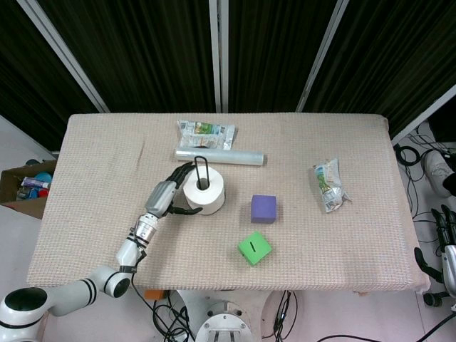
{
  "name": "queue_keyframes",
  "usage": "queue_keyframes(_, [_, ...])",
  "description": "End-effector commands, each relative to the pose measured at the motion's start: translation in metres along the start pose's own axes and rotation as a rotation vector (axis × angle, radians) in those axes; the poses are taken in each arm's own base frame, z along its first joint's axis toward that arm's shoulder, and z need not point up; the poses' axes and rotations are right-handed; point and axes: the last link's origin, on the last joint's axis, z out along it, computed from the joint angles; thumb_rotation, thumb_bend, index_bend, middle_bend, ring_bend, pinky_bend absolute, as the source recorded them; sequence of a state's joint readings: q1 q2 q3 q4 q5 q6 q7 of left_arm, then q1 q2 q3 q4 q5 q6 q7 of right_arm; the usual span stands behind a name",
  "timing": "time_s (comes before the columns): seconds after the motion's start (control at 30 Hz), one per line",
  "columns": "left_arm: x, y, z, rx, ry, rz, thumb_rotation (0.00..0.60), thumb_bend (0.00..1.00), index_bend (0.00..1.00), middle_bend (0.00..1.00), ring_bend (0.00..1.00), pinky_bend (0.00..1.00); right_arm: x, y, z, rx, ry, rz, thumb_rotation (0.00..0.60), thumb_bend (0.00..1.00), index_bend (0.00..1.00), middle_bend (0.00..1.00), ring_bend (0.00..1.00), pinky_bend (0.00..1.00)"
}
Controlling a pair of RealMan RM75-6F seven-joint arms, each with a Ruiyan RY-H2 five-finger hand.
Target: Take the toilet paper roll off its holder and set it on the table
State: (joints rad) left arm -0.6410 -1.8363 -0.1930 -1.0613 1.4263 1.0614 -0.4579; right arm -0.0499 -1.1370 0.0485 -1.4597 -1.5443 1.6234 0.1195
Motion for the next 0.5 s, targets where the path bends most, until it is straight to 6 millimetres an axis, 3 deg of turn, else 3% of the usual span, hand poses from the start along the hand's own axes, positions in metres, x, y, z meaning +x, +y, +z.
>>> queue_keyframes(0.03, [-0.0018, 0.001, 0.0034, 0.001, -0.002, -0.016, 0.381, 0.04, 0.0, 0.0, 0.0, 0.19, 0.0006, 0.0007, -0.0006, -0.002, 0.0, -0.003, 0.6, 0.3, 0.0, 0.0, 0.0, 0.0])
queue_keyframes(0.4, [-0.009, 0.009, 0.0105, -0.016, -0.014, -0.129, 0.384, 0.04, 0.0, 0.0, 0.0, 0.19, 0.0018, 0.0029, 0.0003, -0.011, -0.002, -0.01, 0.6, 0.3, 0.0, 0.0, 0.0, 0.0])
queue_keyframes(0.5, [-0.0108, 0.0085, 0.0132, -0.008, -0.013, -0.144, 0.408, 0.04, 0.0, 0.01, 0.0, 0.19, 0.0011, 0.0035, 0.0006, -0.014, -0.004, -0.008, 0.6, 0.3, 0.0, 0.0, 0.0, 0.0])
